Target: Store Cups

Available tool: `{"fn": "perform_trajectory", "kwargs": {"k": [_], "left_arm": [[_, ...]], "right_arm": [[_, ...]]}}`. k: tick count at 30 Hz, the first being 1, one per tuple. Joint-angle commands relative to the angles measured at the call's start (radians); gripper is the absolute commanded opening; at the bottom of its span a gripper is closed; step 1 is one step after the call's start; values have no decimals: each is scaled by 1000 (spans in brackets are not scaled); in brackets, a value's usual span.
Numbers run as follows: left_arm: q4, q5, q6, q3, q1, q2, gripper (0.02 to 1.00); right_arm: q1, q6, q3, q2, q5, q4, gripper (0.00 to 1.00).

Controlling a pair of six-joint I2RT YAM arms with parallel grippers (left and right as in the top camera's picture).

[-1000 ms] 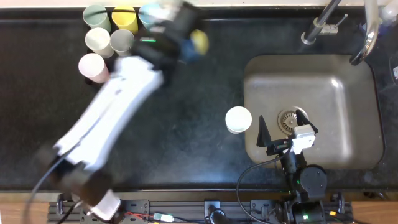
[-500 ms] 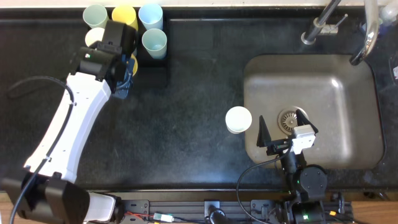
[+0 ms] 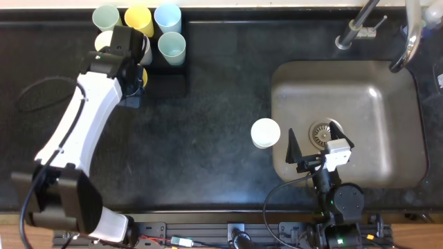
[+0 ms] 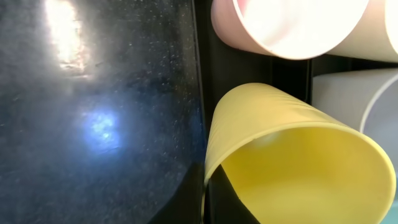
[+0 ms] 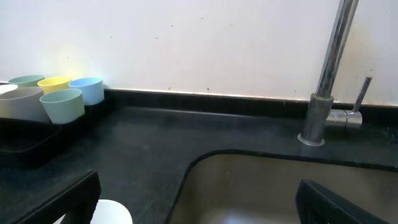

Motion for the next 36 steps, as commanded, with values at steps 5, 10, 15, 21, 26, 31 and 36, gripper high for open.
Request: {"fn": "perform_trajectory", "kwargs": {"k": [5, 10, 15, 21, 26, 31, 36], "left_arm": [[54, 29, -18, -6, 26, 48, 36], [58, 33, -18, -6, 26, 68, 36], [58, 30, -18, -6, 26, 70, 40], [57, 28, -14, -6, 26, 70, 176], [48, -14, 16, -6, 26, 8, 288], [63, -106, 129, -6, 26, -164, 450], [238, -211, 571, -7, 22, -385, 632]], "right_arm": [[-3, 7, -13, -10, 0, 6, 998], [-3, 6, -13, -10, 0, 6, 996], [-3, 6, -13, -10, 0, 6, 998], [-3, 6, -13, -10, 0, 6, 998], [-3, 6, -13, -10, 0, 6, 998], [-3, 6, -13, -10, 0, 6, 998], [-3, 6, -13, -10, -1, 6, 996]]}}
